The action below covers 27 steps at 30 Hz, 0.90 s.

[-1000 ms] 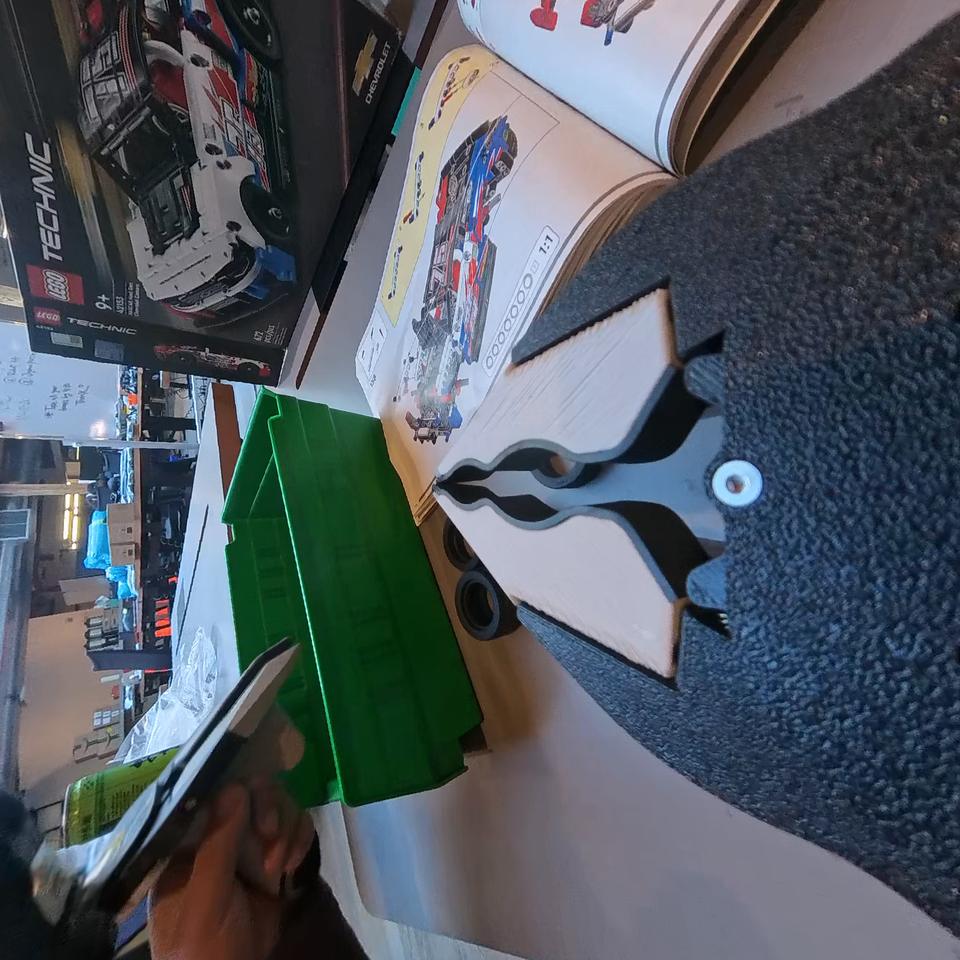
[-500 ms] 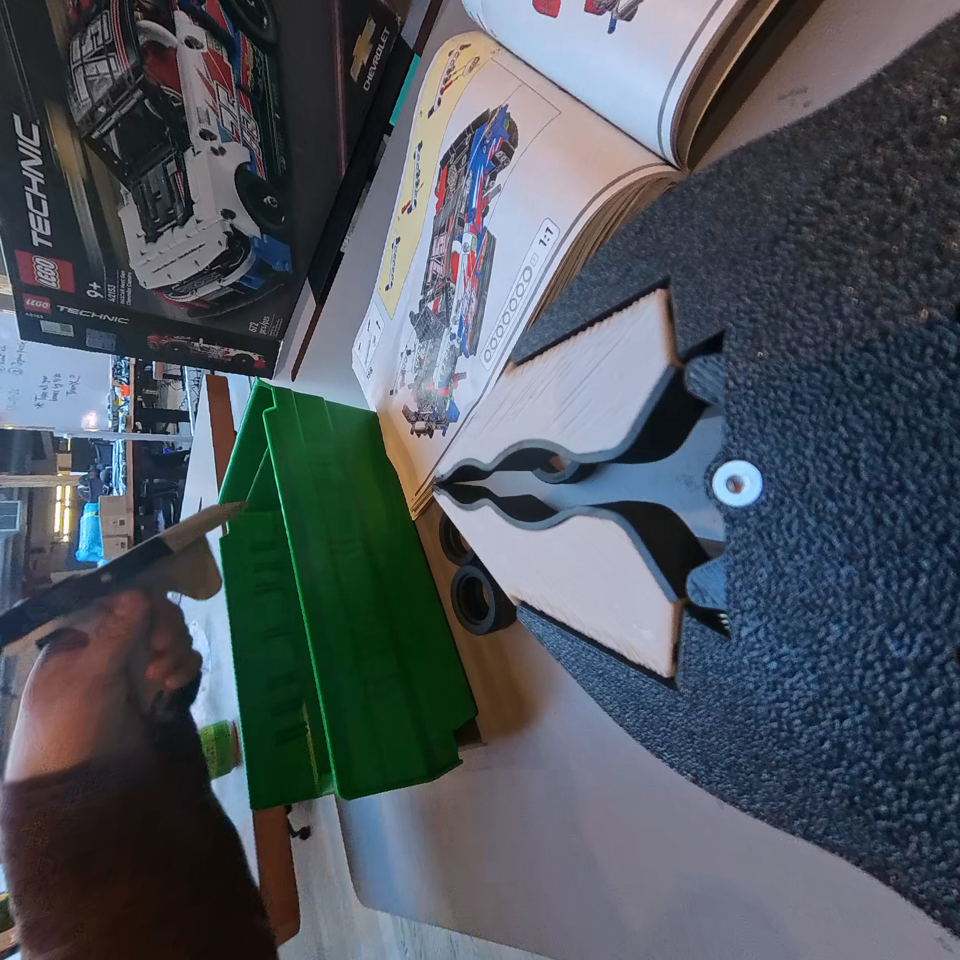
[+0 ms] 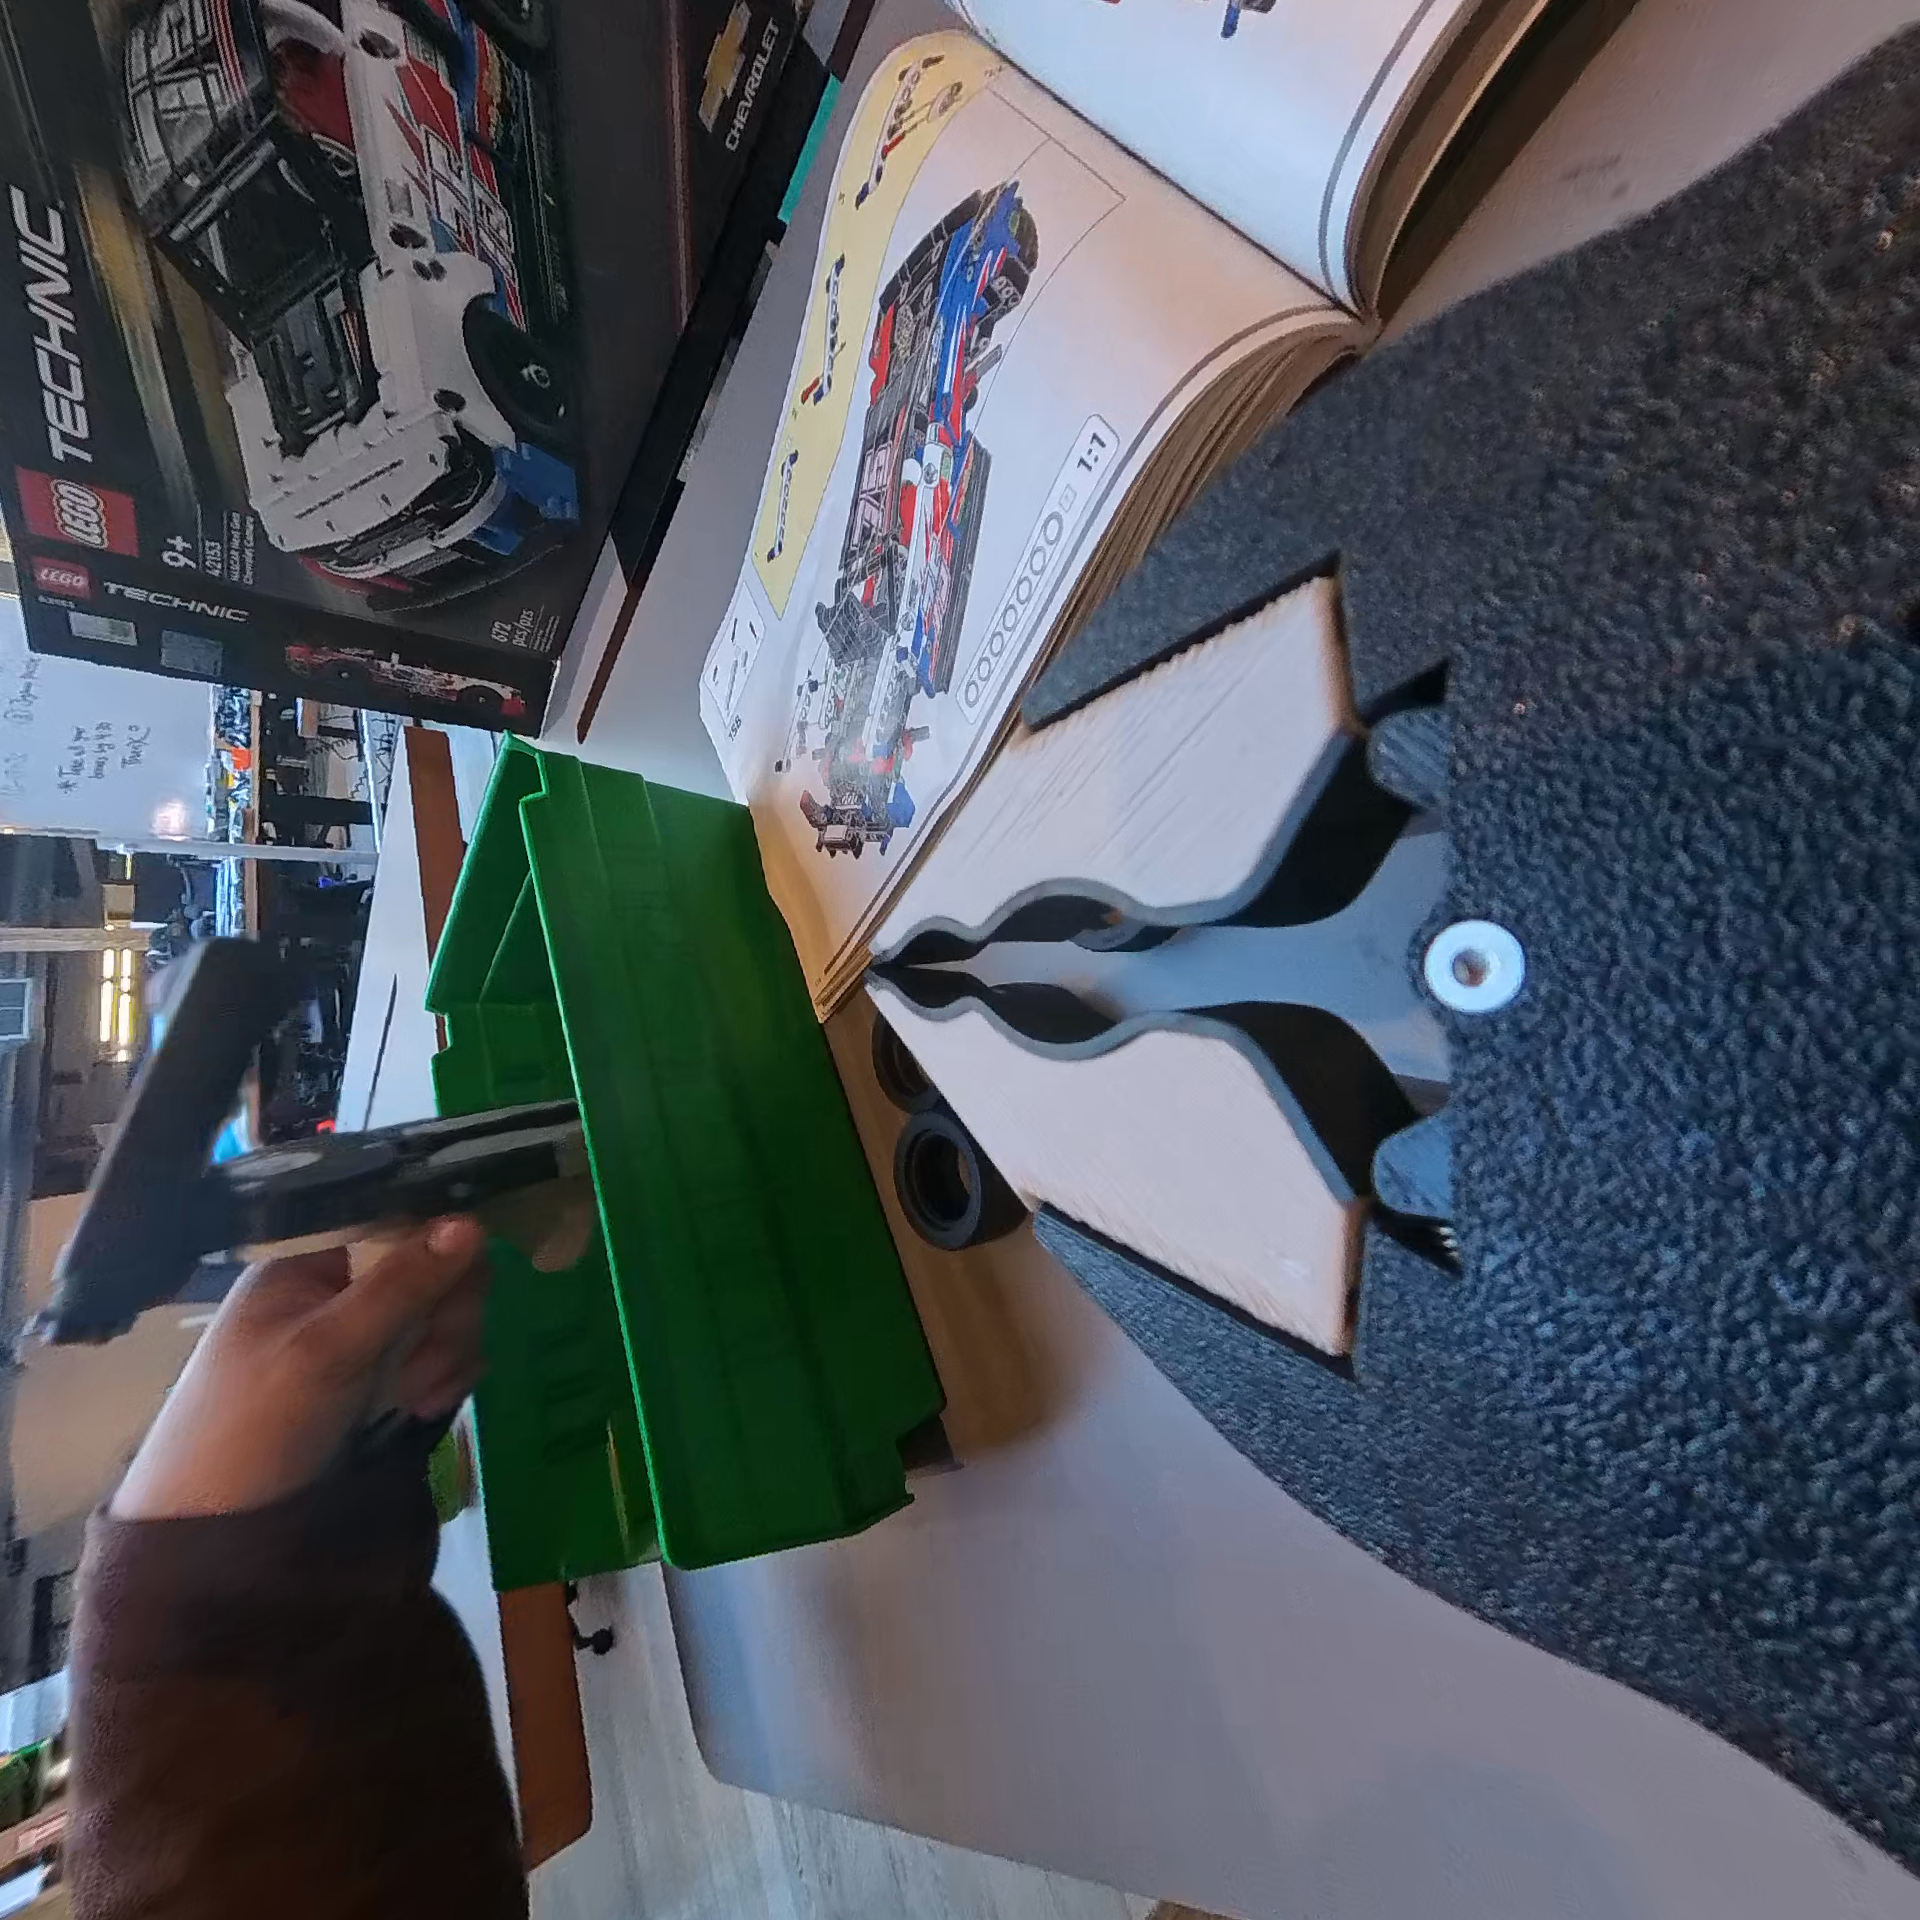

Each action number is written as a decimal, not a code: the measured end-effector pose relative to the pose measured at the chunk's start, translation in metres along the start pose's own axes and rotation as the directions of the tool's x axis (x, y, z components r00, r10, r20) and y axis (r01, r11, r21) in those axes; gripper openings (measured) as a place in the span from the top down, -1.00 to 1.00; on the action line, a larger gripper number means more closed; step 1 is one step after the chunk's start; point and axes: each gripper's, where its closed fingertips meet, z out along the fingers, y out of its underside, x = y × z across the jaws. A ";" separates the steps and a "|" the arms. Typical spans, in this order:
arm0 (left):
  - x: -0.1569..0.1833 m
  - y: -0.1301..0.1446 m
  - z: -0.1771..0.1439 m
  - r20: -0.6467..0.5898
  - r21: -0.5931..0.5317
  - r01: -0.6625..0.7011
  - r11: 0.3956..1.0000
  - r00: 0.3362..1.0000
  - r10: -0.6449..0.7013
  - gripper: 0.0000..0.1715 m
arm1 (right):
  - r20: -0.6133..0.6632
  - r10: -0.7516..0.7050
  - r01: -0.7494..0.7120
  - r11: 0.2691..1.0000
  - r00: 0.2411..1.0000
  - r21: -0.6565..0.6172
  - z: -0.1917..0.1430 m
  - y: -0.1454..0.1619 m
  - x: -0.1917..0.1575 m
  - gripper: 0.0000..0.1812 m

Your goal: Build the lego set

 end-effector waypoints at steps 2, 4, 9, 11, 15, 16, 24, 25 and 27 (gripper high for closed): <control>-0.003 -0.012 -0.016 -0.013 0.100 0.037 0.994 0.999 -0.036 0.63 | -0.001 0.000 0.000 1.000 1.000 -0.004 0.000 0.000 0.000 1.00; -0.009 -0.019 -0.029 -0.007 0.166 0.067 0.984 0.998 -0.066 0.64 | -0.003 -0.003 0.003 1.000 1.000 -0.004 0.000 0.001 0.000 1.00; -0.005 -0.010 -0.034 -0.008 0.167 0.031 0.985 1.000 -0.030 0.63 | -0.009 -0.006 0.006 1.000 1.000 0.000 0.000 0.000 0.000 1.00; 0.003 0.007 -0.029 -0.015 0.097 -0.065 0.993 0.998 0.067 0.63 | -0.009 -0.003 0.003 1.000 1.000 -0.001 0.000 0.000 0.001 1.00; 0.008 0.051 -0.022 0.021 -0.113 -0.432 0.895 0.899 0.437 0.63 | -0.007 0.001 -0.001 1.000 1.000 0.000 0.000 0.000 0.001 1.00; 0.014 0.066 -0.019 -0.017 -0.163 -0.532 0.831 0.843 0.537 0.63 | -0.005 0.001 -0.001 1.000 1.000 -0.002 0.000 0.000 0.001 1.00; 0.022 0.090 0.004 -0.061 -0.292 -0.678 0.675 0.717 0.694 0.62 | -0.008 -0.014 0.014 1.000 1.000 0.000 0.000 0.000 -0.001 1.00; 0.017 0.091 0.006 -0.049 -0.310 -0.674 0.671 0.716 0.696 0.62 | -0.008 -0.014 0.014 1.000 1.000 0.001 0.000 0.000 -0.001 1.00; 0.012 0.091 0.008 -0.035 -0.323 -0.671 0.667 0.713 0.700 0.62 | -0.008 -0.014 0.014 1.000 1.000 0.001 0.000 0.000 -0.001 1.00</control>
